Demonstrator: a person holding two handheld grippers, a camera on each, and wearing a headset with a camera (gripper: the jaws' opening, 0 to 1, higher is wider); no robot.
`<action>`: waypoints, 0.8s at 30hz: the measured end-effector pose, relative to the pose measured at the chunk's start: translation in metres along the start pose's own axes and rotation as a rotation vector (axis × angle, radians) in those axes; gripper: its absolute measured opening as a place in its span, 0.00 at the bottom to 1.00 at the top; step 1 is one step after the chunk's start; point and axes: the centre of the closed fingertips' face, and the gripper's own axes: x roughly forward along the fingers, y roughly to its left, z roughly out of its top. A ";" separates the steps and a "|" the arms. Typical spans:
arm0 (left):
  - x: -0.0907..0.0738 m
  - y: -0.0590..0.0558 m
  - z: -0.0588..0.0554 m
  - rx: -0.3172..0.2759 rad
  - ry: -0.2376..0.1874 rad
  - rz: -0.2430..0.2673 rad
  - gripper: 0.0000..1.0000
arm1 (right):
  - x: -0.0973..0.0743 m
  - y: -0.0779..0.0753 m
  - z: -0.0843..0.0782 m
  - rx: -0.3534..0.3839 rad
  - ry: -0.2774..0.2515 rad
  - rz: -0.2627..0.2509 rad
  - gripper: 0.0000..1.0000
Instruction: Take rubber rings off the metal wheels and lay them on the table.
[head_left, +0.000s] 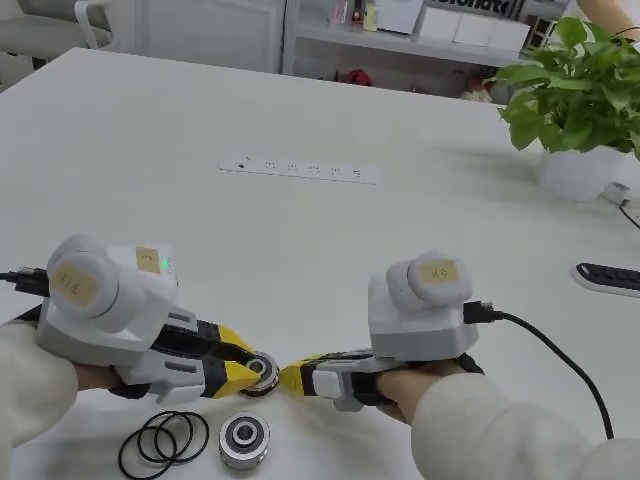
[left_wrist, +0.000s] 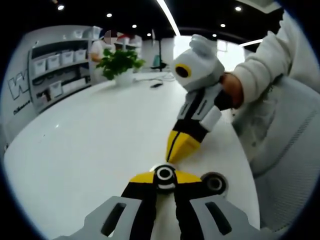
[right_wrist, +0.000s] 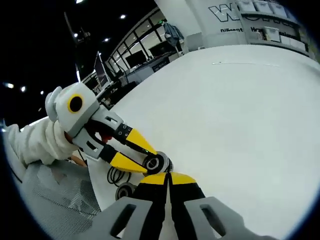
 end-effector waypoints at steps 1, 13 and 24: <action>0.000 0.000 0.000 0.000 0.000 0.000 0.14 | 0.000 0.002 0.003 0.025 -0.018 0.013 0.00; 0.001 0.001 0.000 0.002 -0.005 0.004 0.13 | 0.000 0.005 0.004 0.060 -0.022 0.018 0.00; 0.001 0.000 0.001 0.004 -0.011 0.006 0.13 | 0.000 0.009 0.005 0.080 -0.019 0.029 0.00</action>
